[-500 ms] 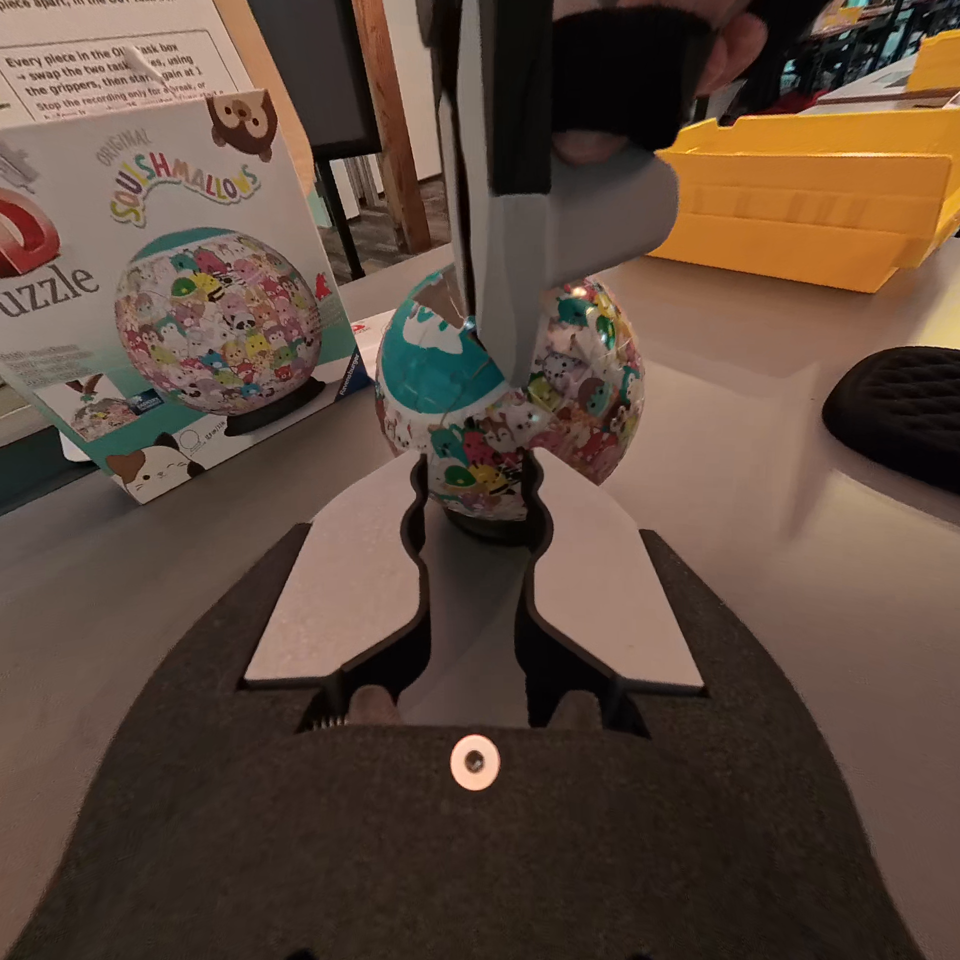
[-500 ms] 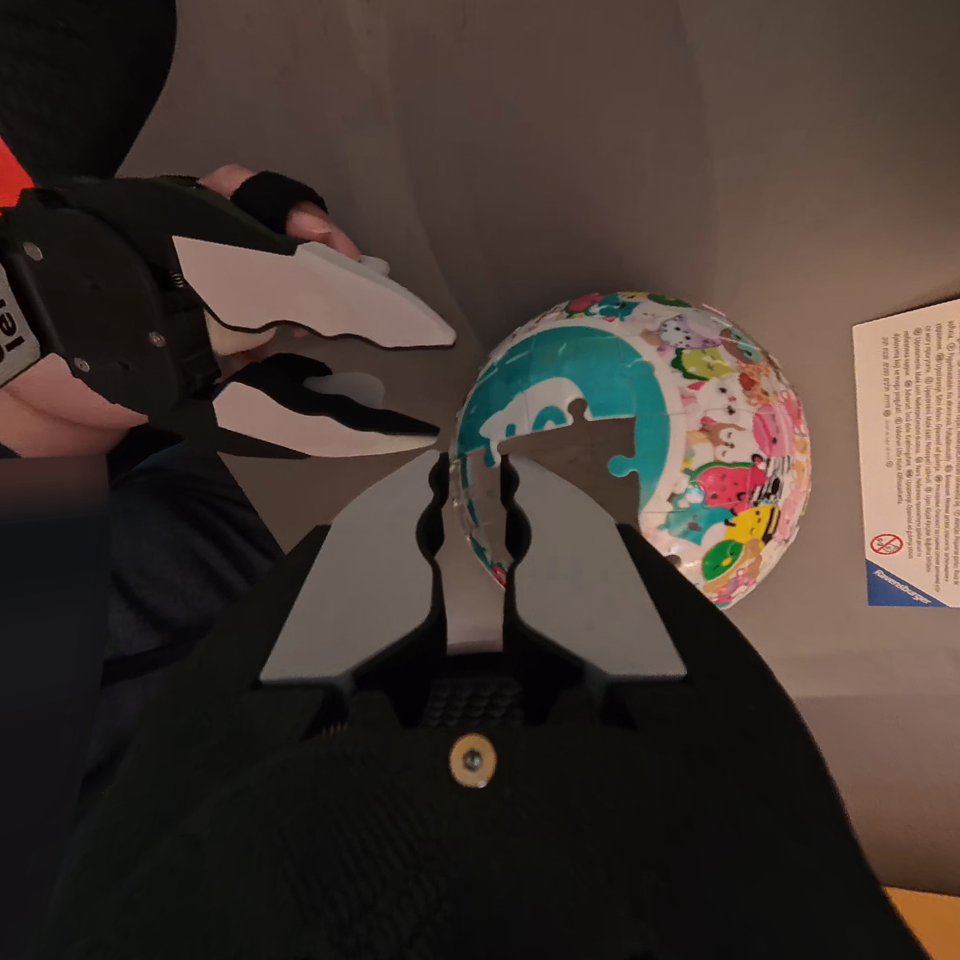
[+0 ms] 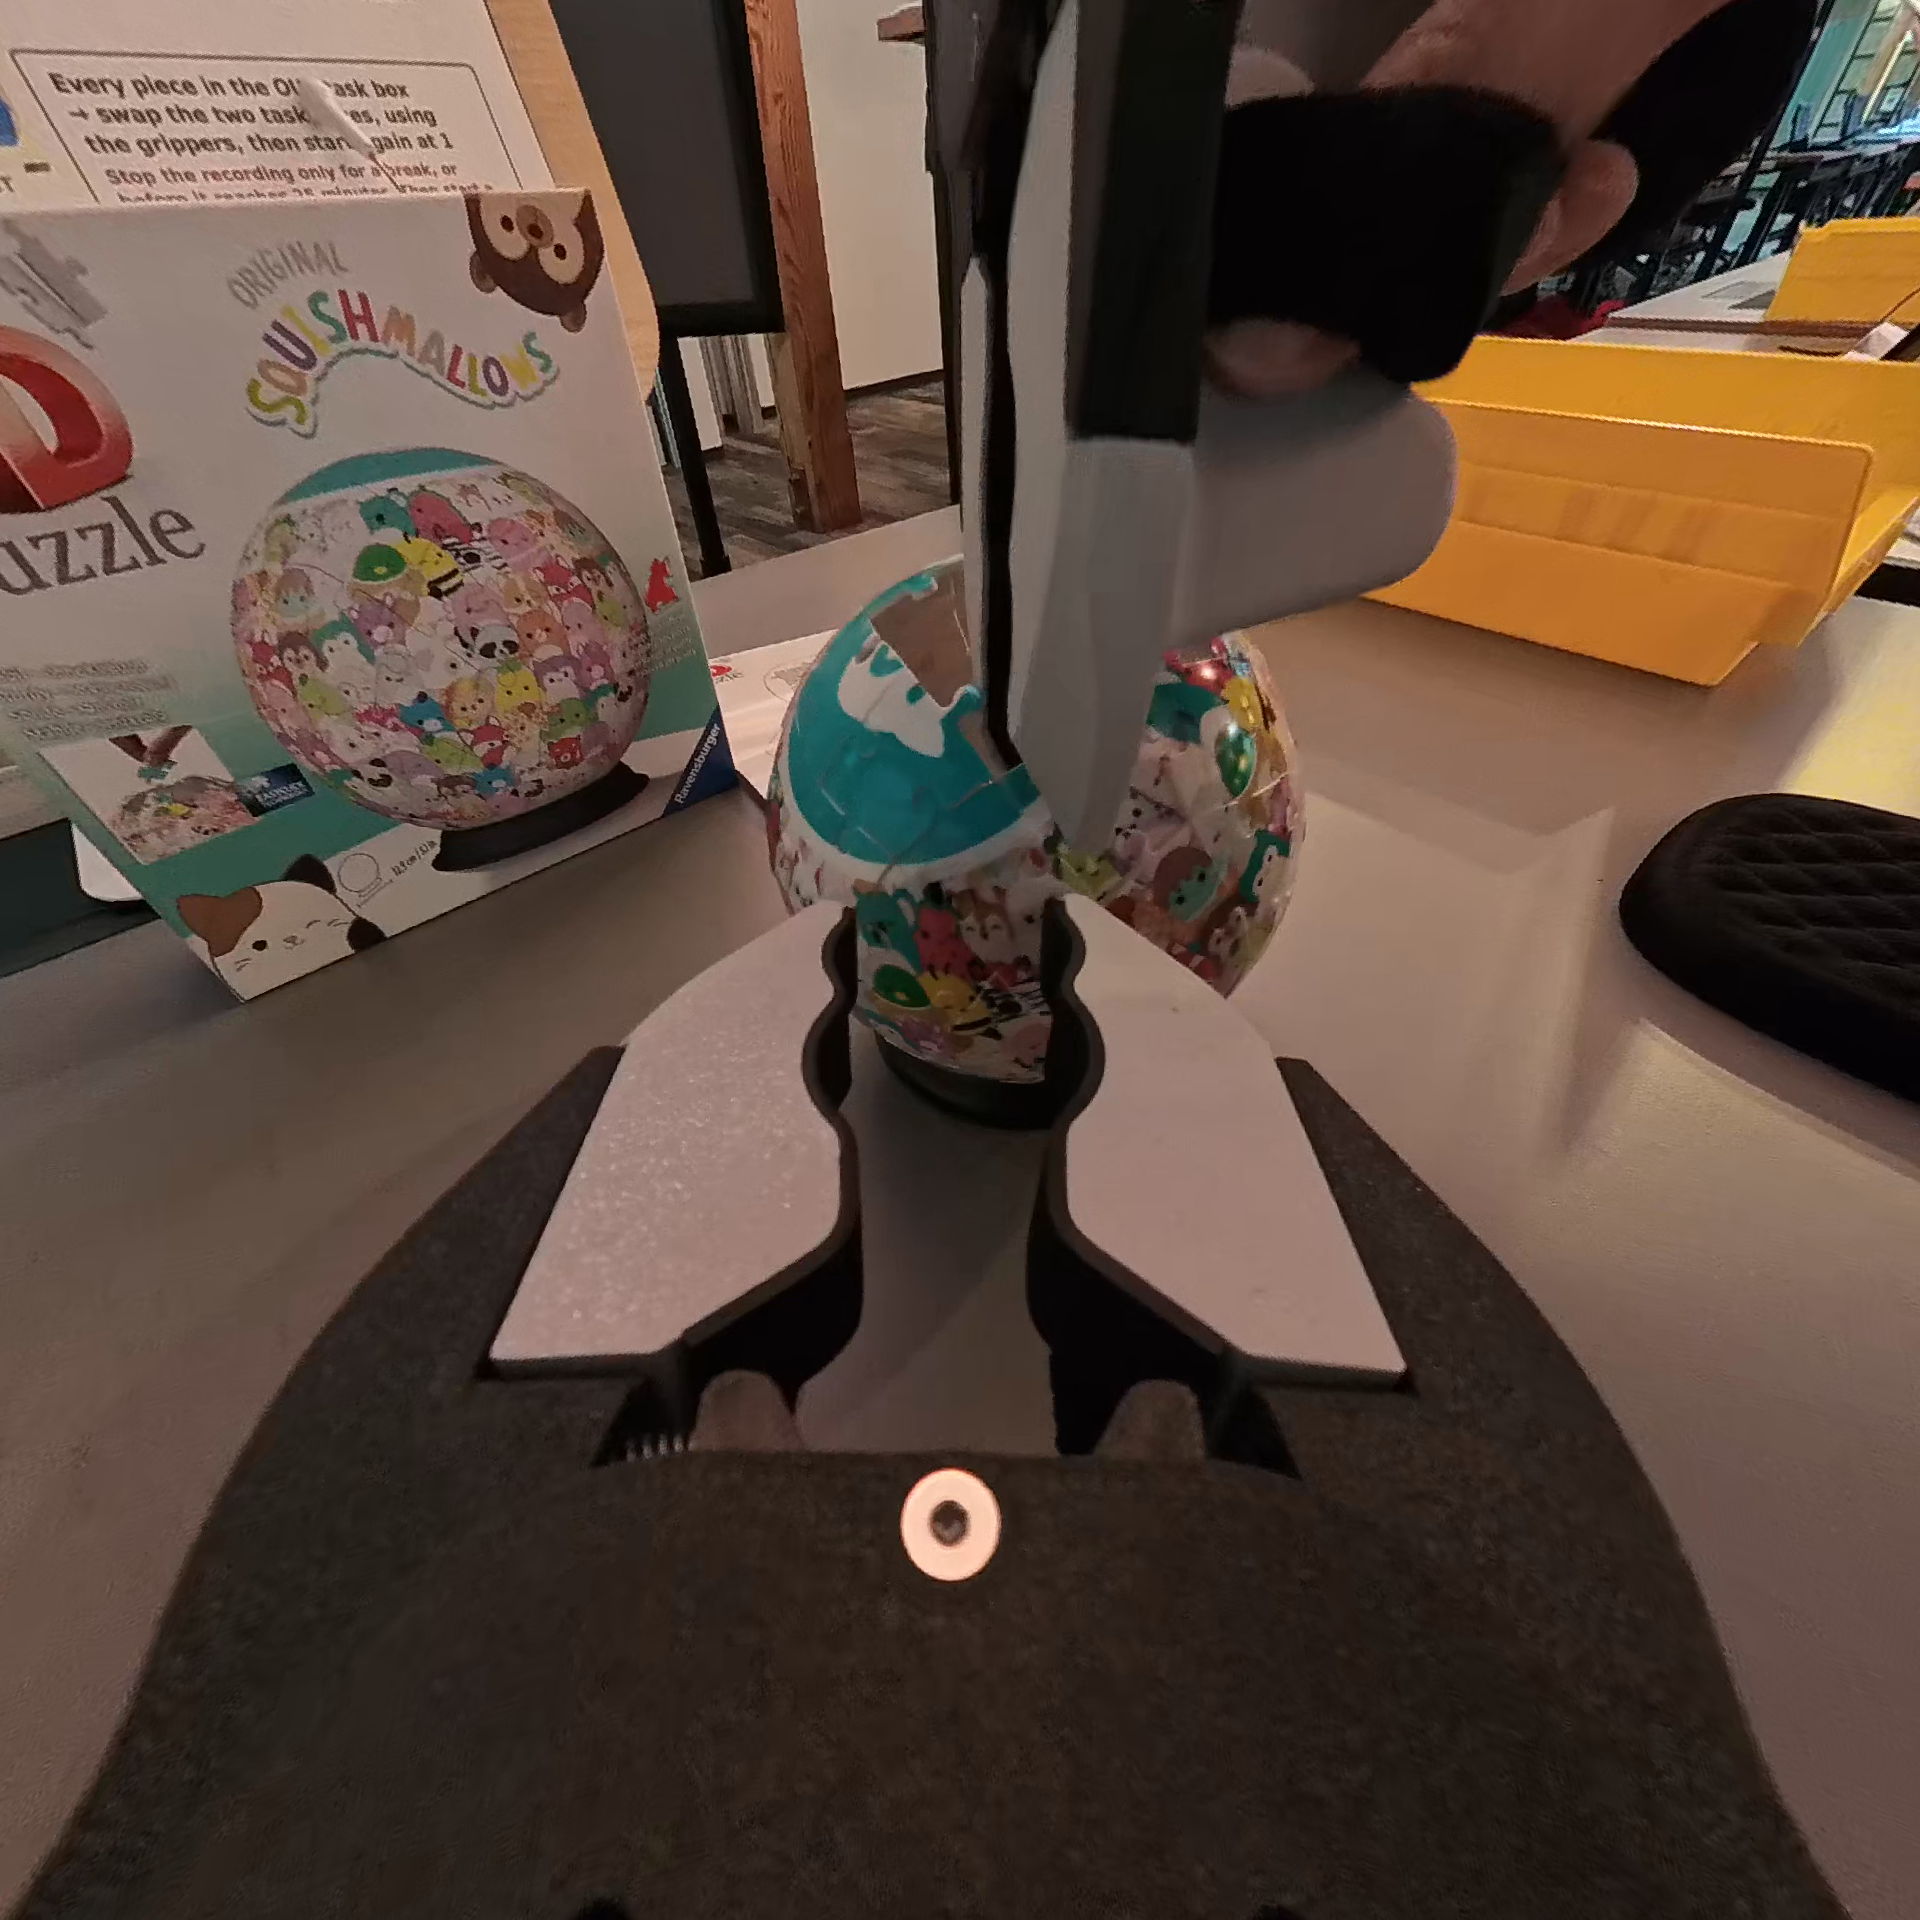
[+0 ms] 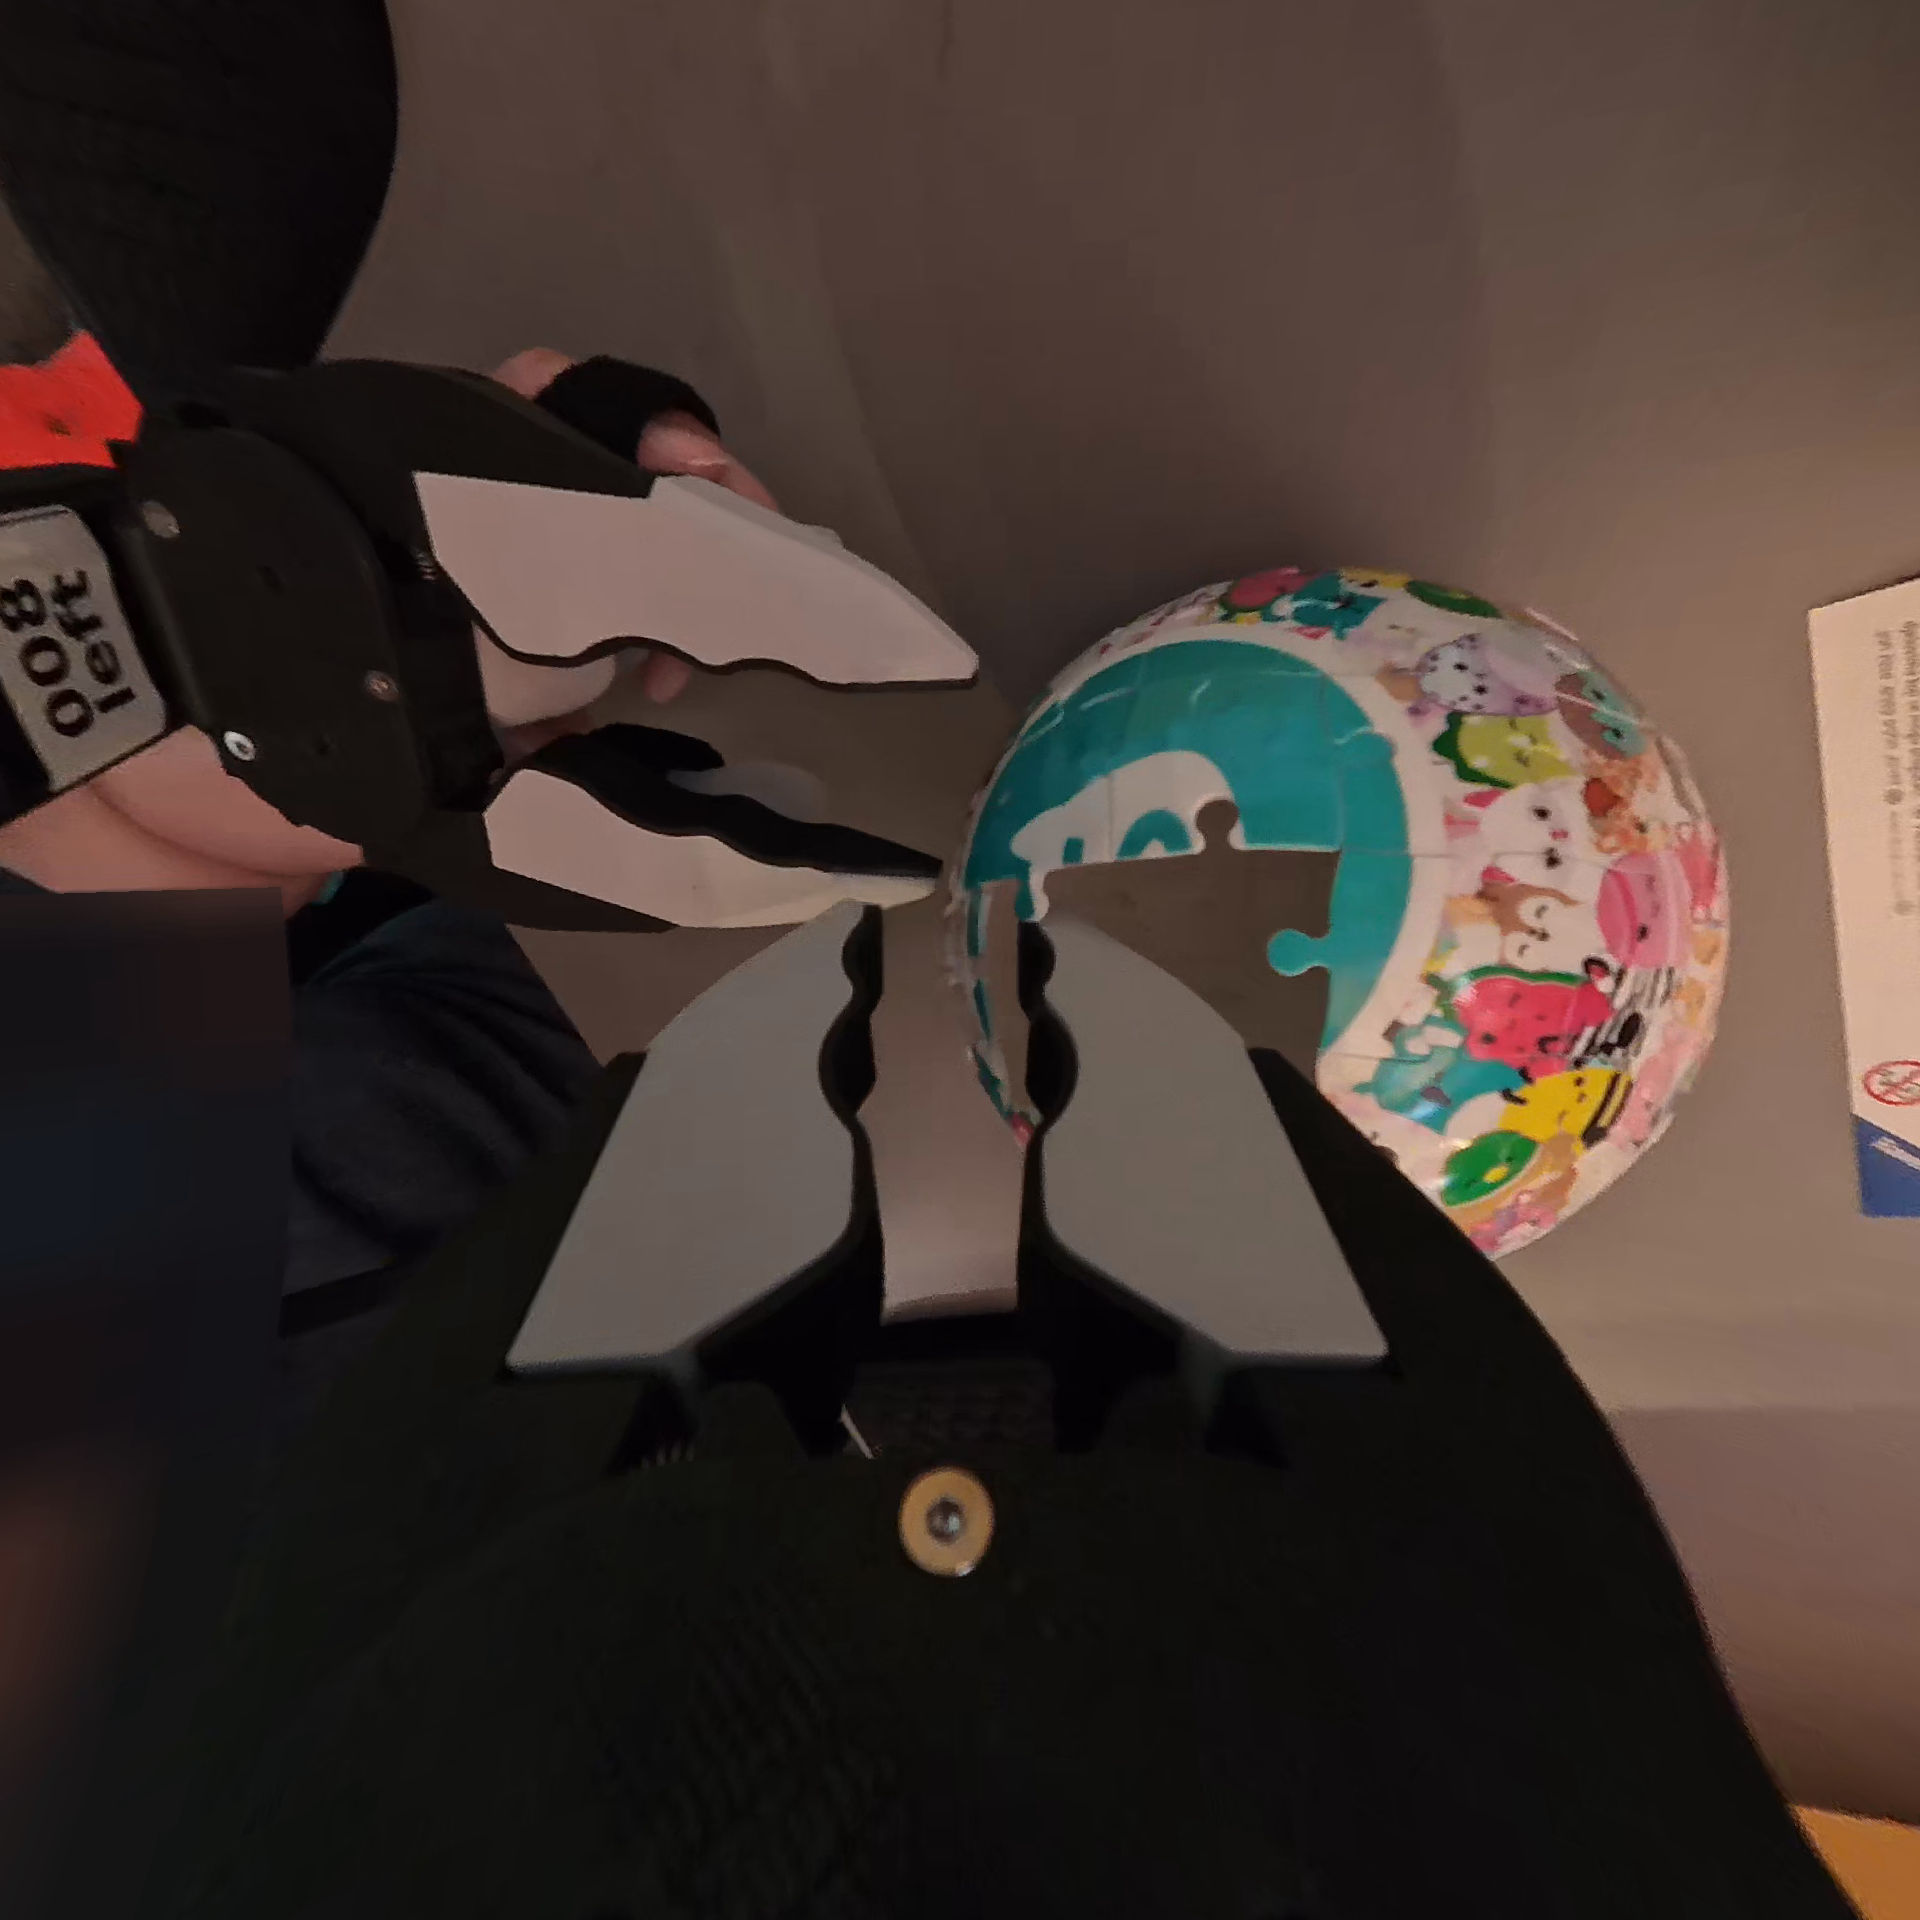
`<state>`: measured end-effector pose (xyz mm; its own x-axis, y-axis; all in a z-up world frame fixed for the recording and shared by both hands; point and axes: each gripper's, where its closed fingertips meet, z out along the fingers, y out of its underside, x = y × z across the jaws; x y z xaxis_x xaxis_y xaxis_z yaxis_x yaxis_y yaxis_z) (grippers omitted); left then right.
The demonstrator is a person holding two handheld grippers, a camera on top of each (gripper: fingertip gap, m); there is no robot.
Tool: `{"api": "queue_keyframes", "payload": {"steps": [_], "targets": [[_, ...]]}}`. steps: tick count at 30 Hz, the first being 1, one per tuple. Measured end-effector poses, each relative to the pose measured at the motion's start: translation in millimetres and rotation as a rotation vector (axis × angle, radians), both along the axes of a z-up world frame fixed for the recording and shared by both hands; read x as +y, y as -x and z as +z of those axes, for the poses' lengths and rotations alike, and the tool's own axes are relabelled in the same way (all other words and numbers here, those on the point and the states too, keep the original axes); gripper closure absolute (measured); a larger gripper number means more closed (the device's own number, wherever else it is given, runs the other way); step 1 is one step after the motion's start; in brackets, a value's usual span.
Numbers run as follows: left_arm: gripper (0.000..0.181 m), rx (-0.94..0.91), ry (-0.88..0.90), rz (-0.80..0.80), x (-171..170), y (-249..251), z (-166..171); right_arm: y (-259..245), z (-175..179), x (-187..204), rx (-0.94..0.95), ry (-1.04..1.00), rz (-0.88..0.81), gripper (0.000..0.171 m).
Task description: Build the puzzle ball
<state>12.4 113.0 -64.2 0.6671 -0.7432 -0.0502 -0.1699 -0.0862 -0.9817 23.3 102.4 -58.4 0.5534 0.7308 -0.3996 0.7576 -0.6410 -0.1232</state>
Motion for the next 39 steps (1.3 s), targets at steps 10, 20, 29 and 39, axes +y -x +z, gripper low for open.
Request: {"api": "queue_keyframes", "payload": {"steps": [10, 20, 29, 39], "targets": [[0.148, -0.011, 0.015, -0.011, 2, -3, -2, 2, 2, -6, 0.017, 0.132, -0.066, 0.137], [0.148, -0.035, 0.037, -0.03, 4, -6, -2, 3, 2, -6, 0.03, 0.172, -0.135, 0.134], [0.148, -0.052, 0.06, -0.046, 5, -10, -3, 0, 3, -9, 0.037, 0.216, -0.12, 0.132], [0.152, -0.09, 0.081, -0.04, 10, -10, 0, -6, 5, -9, 0.02, 0.198, -0.095, 0.132]]}}
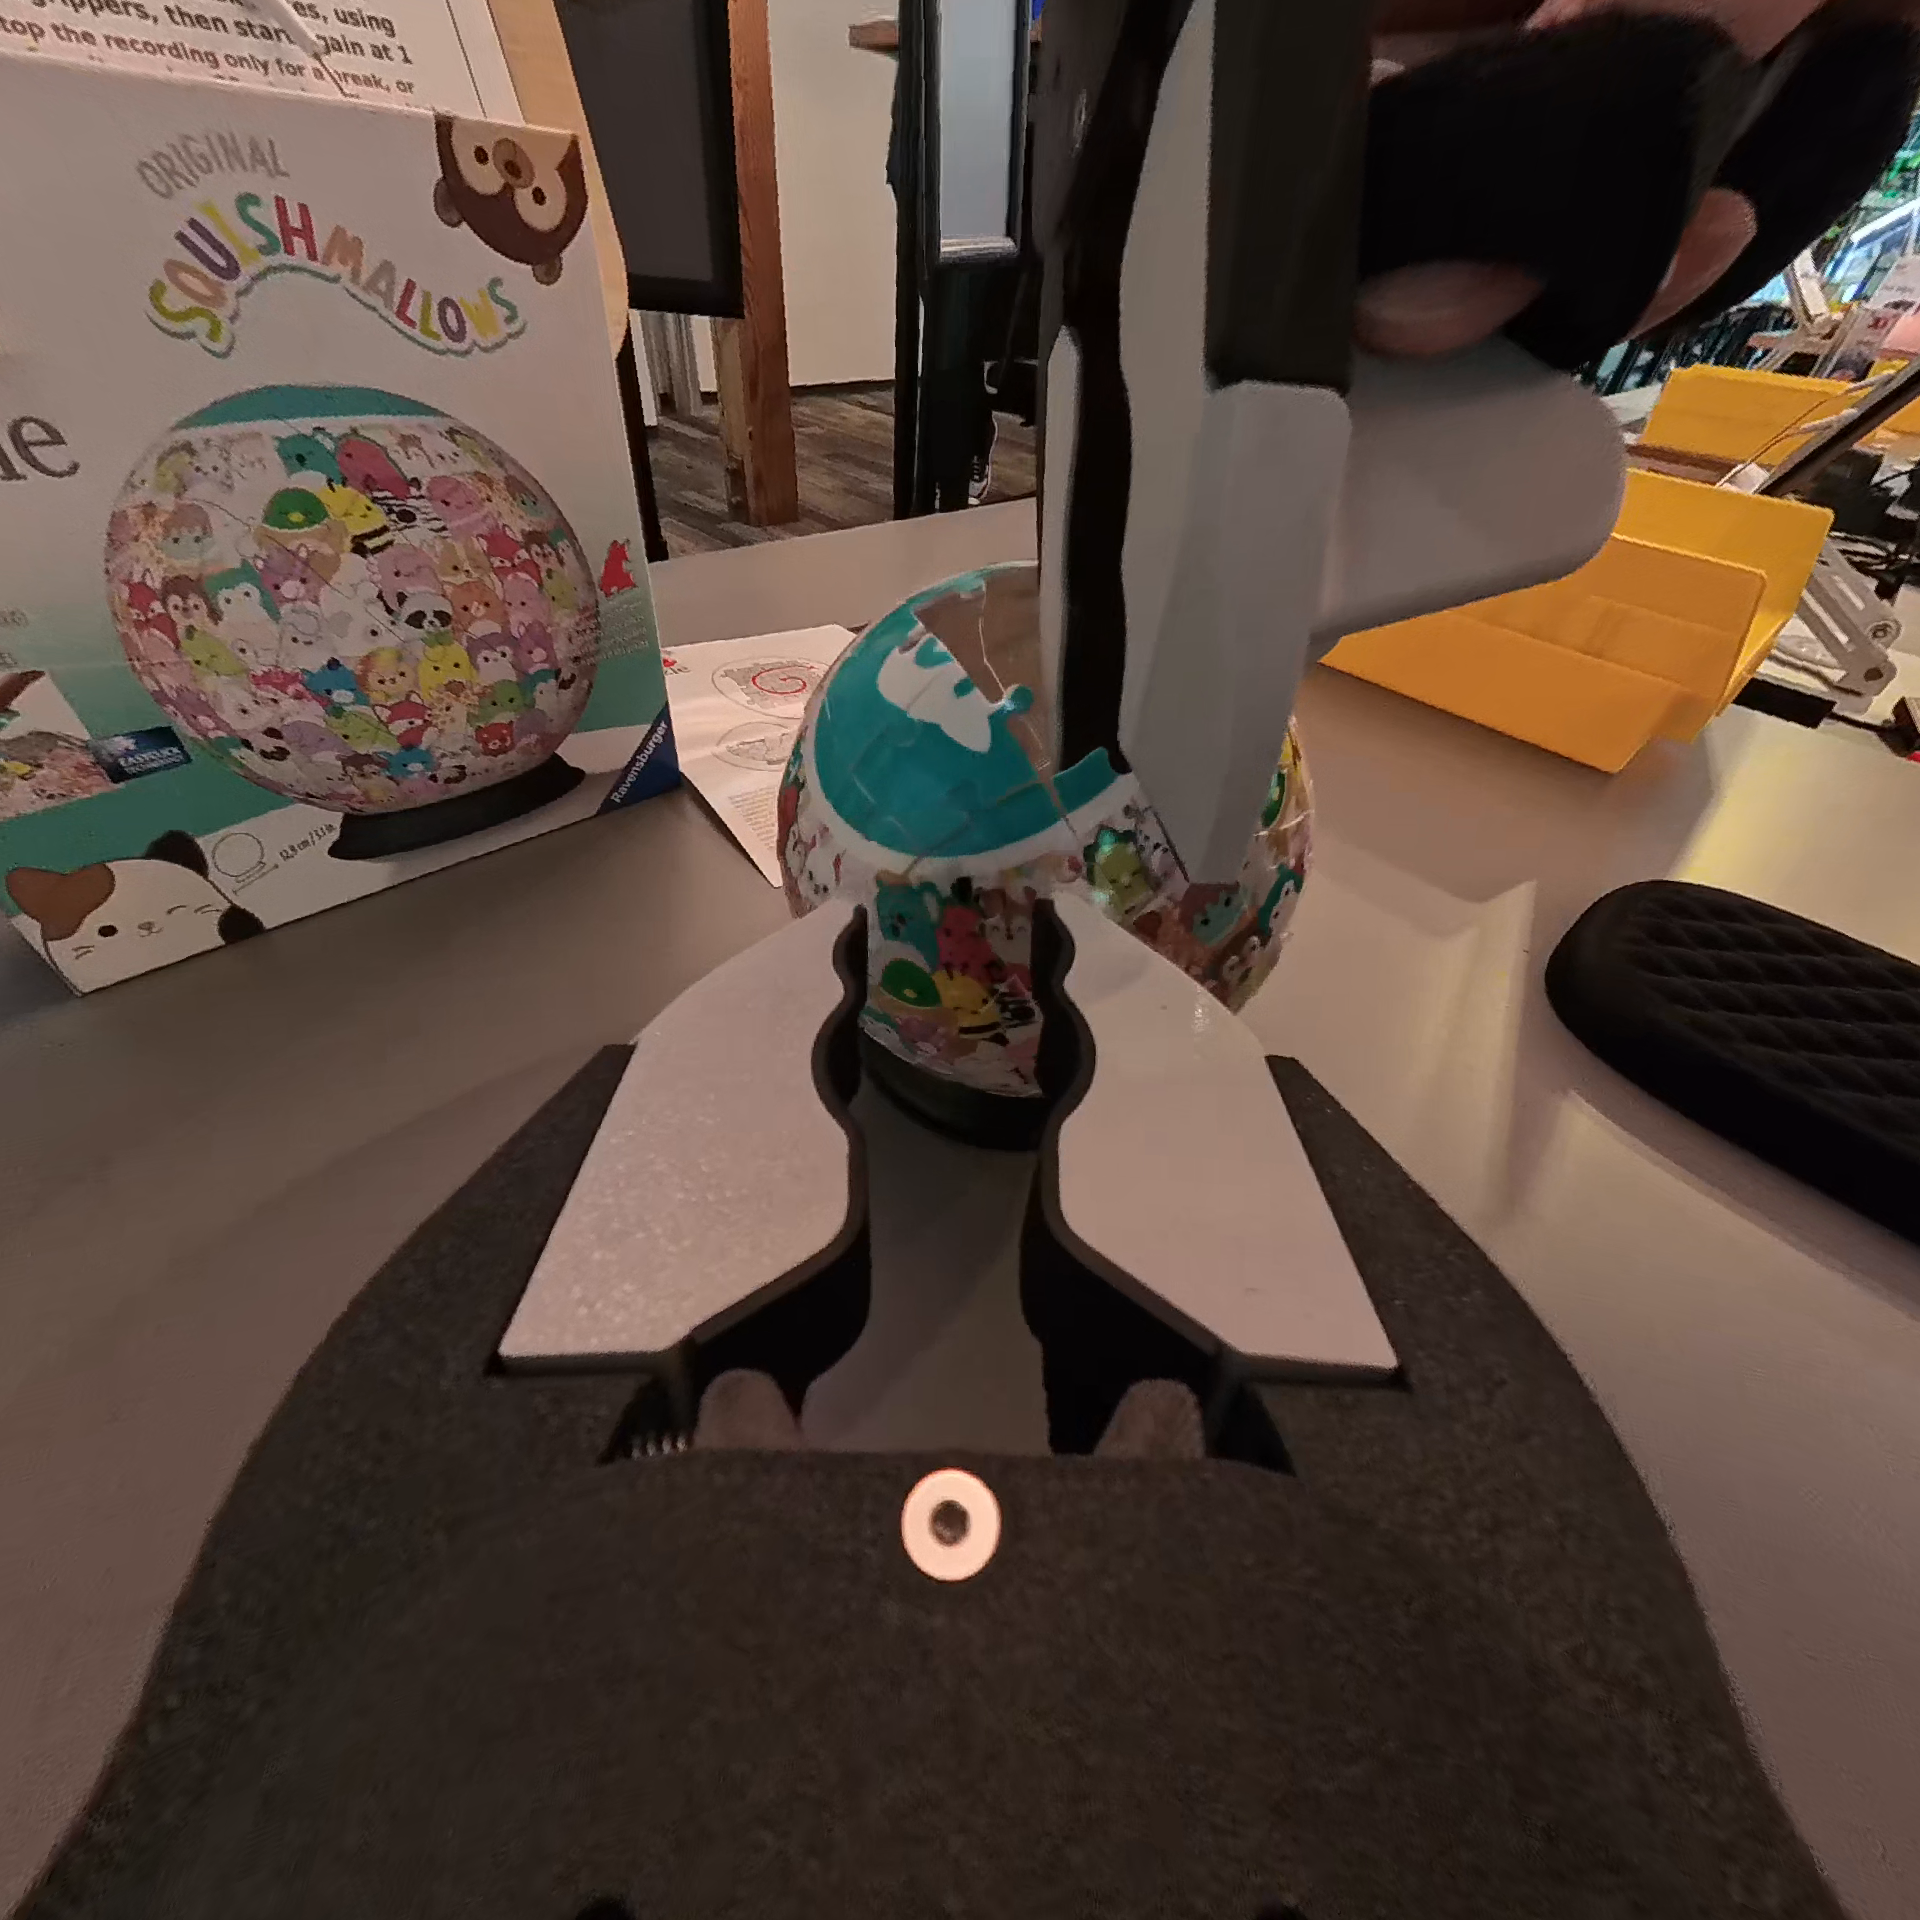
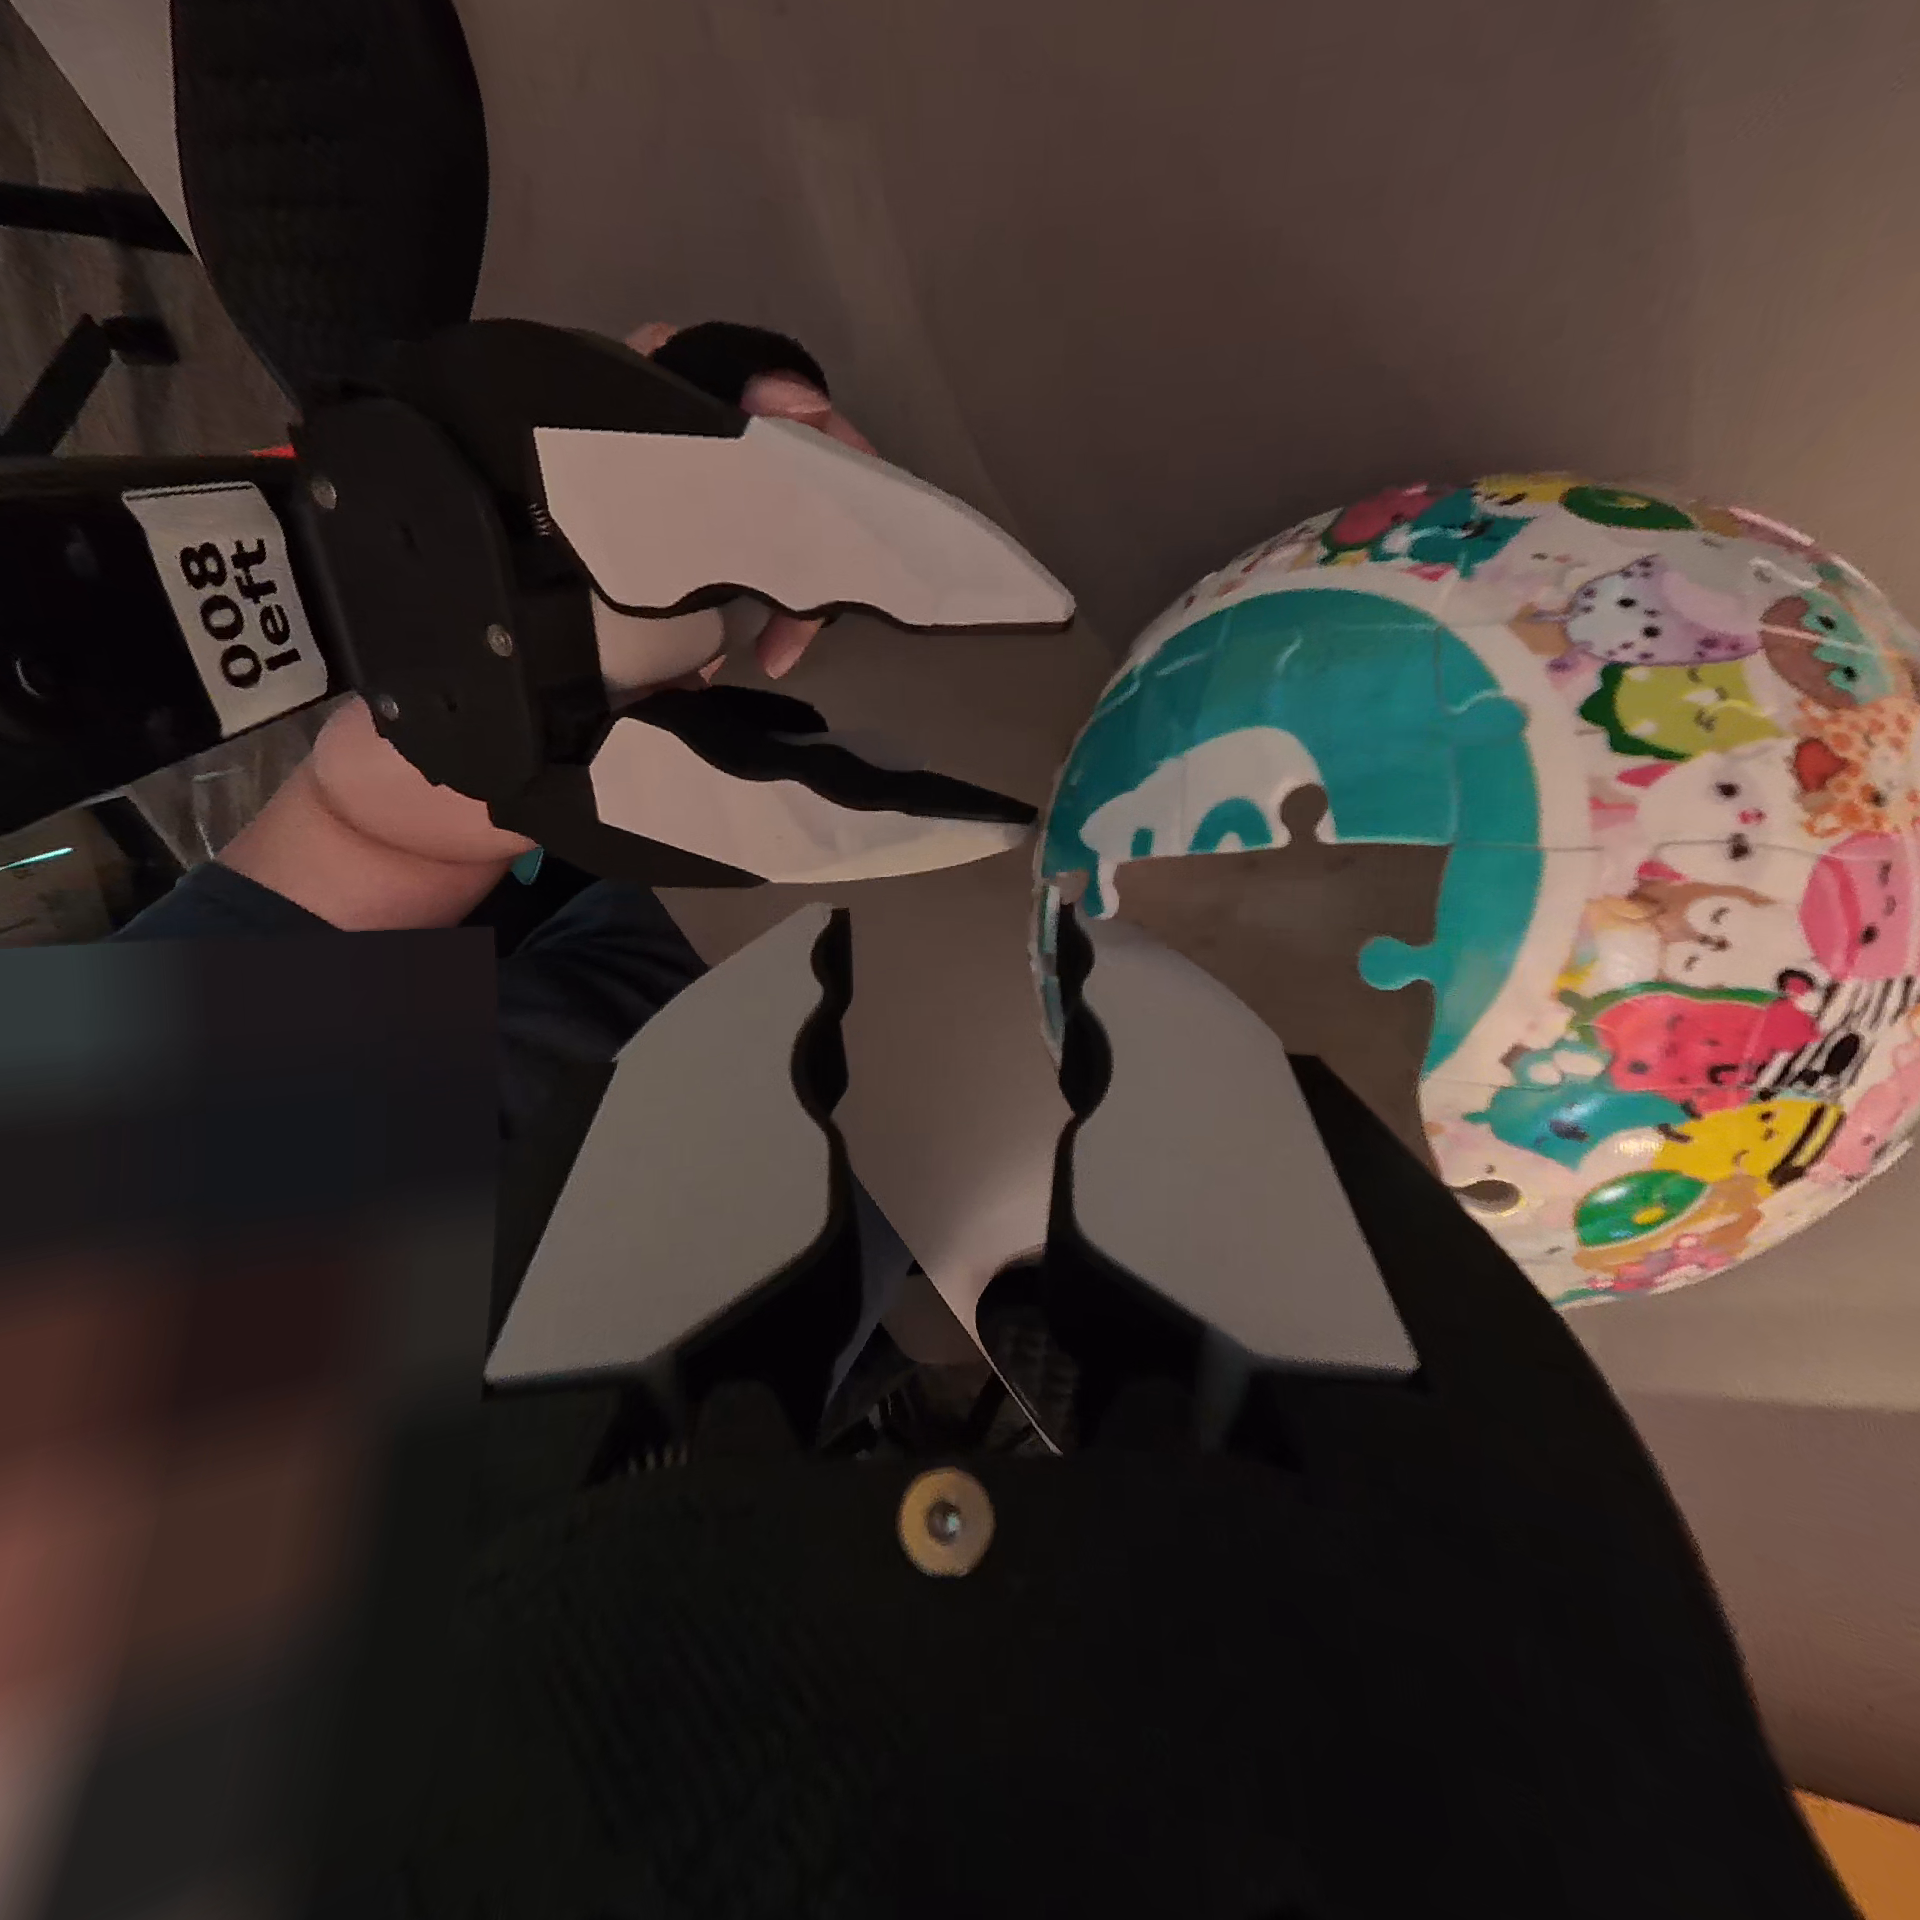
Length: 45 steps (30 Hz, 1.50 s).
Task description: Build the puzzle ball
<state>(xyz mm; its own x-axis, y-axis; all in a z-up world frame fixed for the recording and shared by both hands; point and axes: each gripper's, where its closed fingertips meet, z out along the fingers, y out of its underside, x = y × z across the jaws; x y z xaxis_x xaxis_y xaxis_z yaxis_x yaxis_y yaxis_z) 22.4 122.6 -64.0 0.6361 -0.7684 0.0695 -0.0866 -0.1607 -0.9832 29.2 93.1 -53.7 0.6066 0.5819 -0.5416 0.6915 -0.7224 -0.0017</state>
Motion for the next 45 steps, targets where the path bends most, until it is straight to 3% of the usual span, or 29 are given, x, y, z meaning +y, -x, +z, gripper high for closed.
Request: {"api": "queue_keyframes", "payload": {"steps": [10, 18, 45], "targets": [[0.152, 0.033, -0.01, -0.04, -4, -12, -1, -7, -1, 1, 0.016, -0.018, -0.033, 0.133], [0.152, 0.046, -0.012, -0.044, -4, -16, -3, -26, -12, 3, -0.09, -0.066, 0.026, 0.164], [0.152, 0.088, -0.051, -0.028, -9, -26, 4, -35, -12, -1, -0.084, -0.093, 0.096, 0.167]]}}
